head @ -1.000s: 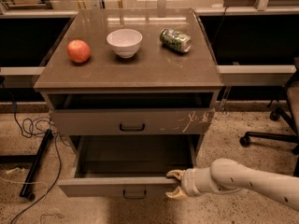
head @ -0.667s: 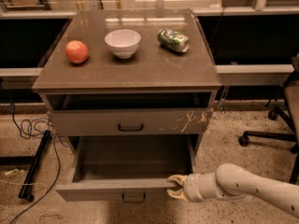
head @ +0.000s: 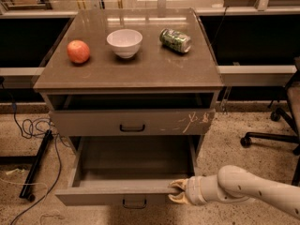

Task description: Open middle drawer

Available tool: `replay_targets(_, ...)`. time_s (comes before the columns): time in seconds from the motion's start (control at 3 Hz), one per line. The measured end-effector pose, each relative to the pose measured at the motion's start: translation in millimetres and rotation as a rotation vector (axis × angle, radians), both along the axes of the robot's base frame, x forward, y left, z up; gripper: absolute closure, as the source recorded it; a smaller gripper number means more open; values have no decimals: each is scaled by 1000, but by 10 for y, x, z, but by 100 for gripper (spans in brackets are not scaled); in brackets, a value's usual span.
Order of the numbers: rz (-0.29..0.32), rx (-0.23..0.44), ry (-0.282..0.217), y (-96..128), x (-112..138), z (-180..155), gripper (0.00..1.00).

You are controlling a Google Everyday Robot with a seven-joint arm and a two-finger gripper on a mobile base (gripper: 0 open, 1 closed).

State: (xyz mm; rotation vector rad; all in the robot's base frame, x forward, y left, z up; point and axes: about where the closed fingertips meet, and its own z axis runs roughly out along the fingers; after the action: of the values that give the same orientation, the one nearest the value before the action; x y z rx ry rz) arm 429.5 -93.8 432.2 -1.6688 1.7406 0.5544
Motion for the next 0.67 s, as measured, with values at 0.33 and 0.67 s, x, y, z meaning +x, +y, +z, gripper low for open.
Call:
replay_targets(0.33,35,48,21,142,-281,10,100)
replay_targets(0.67,35,48,21,142,-280,10,82)
